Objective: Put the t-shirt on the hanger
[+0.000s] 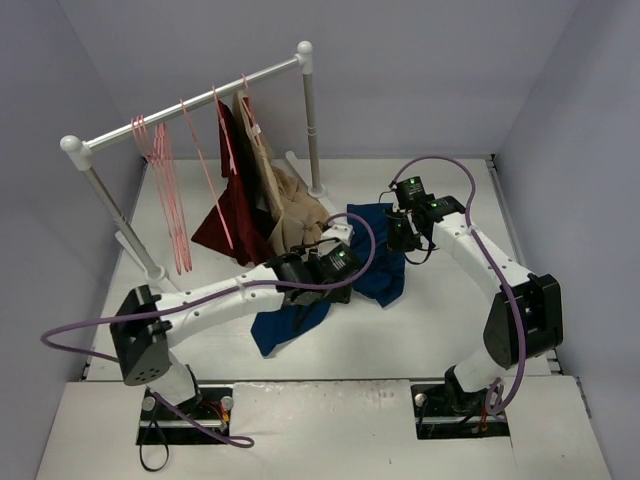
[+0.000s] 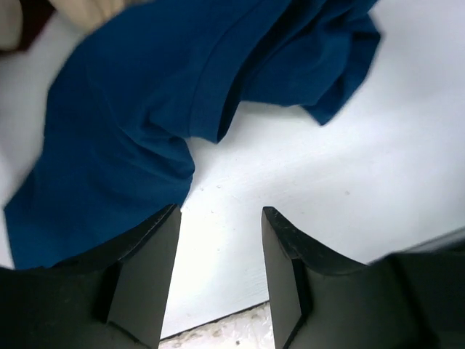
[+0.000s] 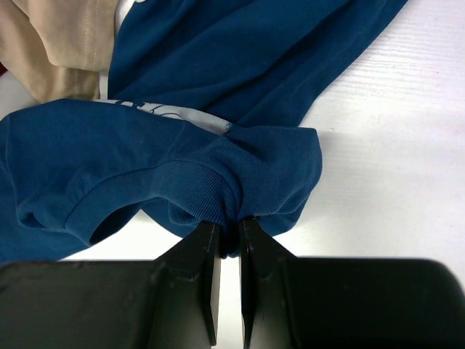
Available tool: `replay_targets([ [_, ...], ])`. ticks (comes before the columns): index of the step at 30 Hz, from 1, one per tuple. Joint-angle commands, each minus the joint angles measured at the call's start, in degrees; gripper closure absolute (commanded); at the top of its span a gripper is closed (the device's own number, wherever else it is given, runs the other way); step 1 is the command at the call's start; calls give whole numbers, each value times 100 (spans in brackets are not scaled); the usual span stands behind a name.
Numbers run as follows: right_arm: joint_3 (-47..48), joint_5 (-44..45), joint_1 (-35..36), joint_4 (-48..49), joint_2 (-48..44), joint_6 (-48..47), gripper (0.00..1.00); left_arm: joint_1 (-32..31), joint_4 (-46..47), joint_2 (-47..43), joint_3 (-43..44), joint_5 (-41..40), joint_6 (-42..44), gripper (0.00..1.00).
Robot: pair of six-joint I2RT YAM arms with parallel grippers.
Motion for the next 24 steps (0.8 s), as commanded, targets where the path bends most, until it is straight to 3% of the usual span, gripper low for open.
replay_targets([
  [1,248,108,38,122,1,66,100,-56,550,231,-48,-614,-1045,56],
  [13,162,144,29,141,-173,15,100,-81,1077,1105,-102,-1025,-1528,55],
  [24,117,126,25,158,-292,5,100,-73,1147,1348,-97,-1496,-1806,57],
])
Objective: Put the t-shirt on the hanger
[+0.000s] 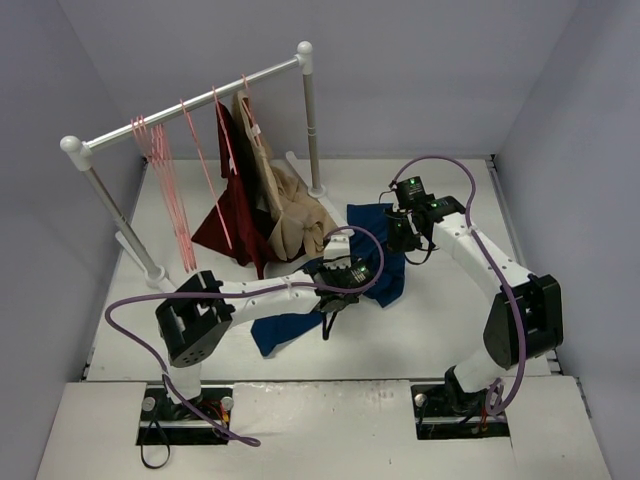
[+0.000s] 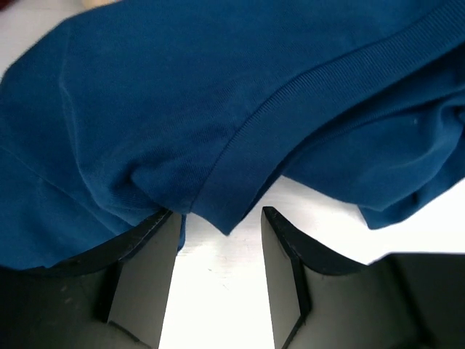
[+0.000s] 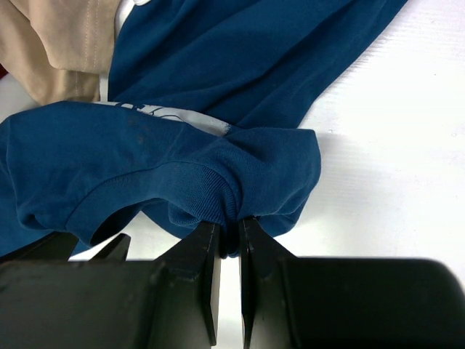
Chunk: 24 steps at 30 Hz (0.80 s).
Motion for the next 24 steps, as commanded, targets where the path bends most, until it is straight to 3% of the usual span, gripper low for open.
replay_targets([
  [1,111,99,29,139,-299,-1,100,-12,231,-114,89,-463,-328,57],
  [13,19,112,21,157,-413,18,100,250,331,-64,-35,-578,-414,63],
  [17,-19,126,23,172,-443,30,100,305,371,-61,-33,-531,-363,71],
  [23,-60,219,21,174,-546,2,100,318,361,-231,59,-525,111,100],
  [24,-54,280,27,174,-602,-34,100,330,306,-366,71,-519,233,100],
])
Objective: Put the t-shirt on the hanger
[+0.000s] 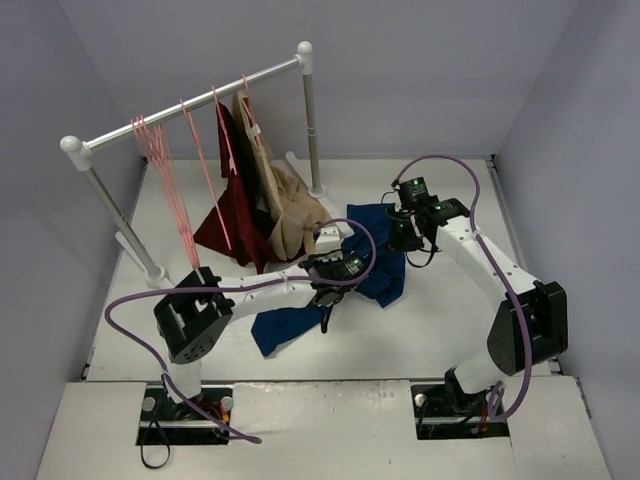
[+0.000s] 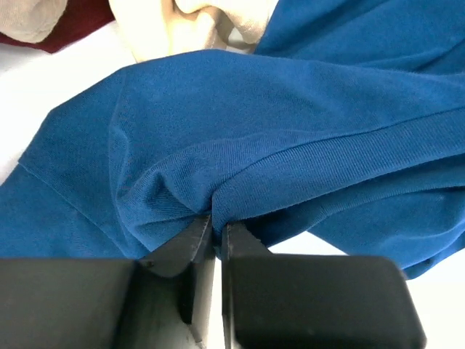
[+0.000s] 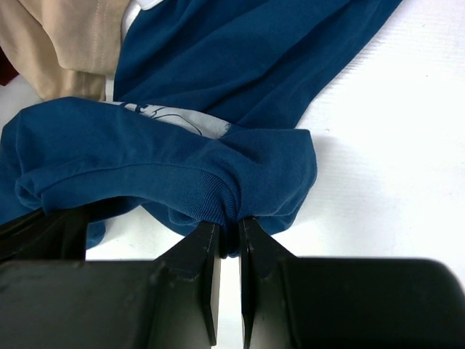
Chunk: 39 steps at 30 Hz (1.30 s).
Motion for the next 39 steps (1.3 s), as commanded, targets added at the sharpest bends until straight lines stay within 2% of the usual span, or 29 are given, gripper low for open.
replay_targets([
  [1,41,299,24,130,-471,-71,100,43,31,-513,200,-129,500,100],
  [3,109,387,29,120,-610,-226,100,75,-101,-842,314,-73,957,100],
  [9,689,824,29,43,-1271,-809,100,203,-1472,-1552,1774,296,2622,100],
  [12,1337,936,38,34,-1443,-1046,100,448,-1979,-1726,2929,865,3305,100],
  [16,2267,911,150,-27,-1522,-1415,100,556,-2866,-1539,4516,1168,4123,100],
  [20,3366,320,318,-63,-1543,-1597,100,536,-3951,-1150,6620,1350,4704,100],
  [22,3635,-99,421,-64,-1569,-1597,100,530,-4076,-1203,6924,1580,4783,100],
  [26,3492,-517,597,-96,-1813,-1471,100,530,-4061,-1679,6367,2131,4486,100],
  [31,2511,-821,627,-239,-2201,-937,100,536,-4024,-2333,4586,2229,3979,100],
  [32,2077,-831,642,-234,-2311,-772,100,544,-4004,-2490,3816,2137,3793,100],
  [35,663,-595,721,-188,-2486,-351,100,548,-3713,-2667,2403,1979,3250,100],
  [39,-411,-240,781,-49,-2374,115,100,559,-2695,-2769,1007,2080,2925,100],
])
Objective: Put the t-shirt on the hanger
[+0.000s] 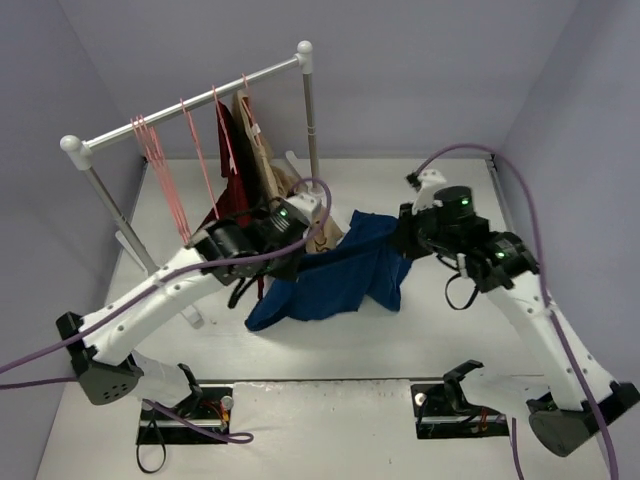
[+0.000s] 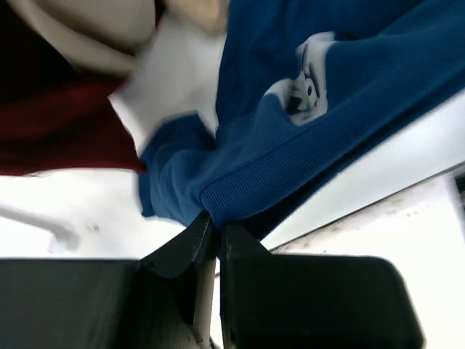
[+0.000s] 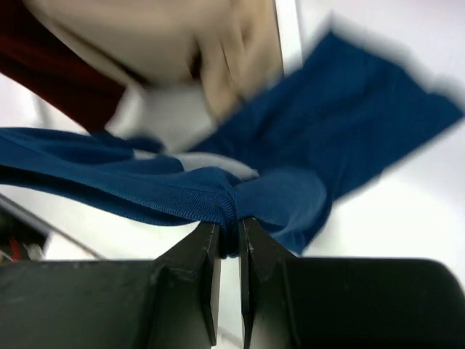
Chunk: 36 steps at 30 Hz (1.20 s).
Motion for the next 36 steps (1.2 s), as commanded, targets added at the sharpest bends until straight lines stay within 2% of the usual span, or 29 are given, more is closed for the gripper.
replay_targets([
  [1,-1046,436,82,411,204,690,100,41,1321,-166,-1276,7,-682,100],
  [3,-1381,526,88,723,279,911,100,56,1860,-96,-1734,-34,-821,100],
  [11,-2438,963,142,1357,449,1324,100,63,2724,371,-2279,-338,-1209,100],
  [14,-2699,986,147,1475,425,1348,96,63,3292,363,-2567,-282,-1367,100],
  [24,-3016,1374,147,1649,391,1311,95,63,3540,586,-2797,-179,-1463,100],
  [26,-3032,1407,140,1643,348,1293,90,63,3538,564,-2781,-160,-1438,100],
  [30,-2952,1463,156,1650,230,1215,63,63,3416,411,-2772,-110,-1369,100],
  [36,-2623,1526,208,1702,401,1068,44,62,3312,142,-2738,-41,-1195,100],
])
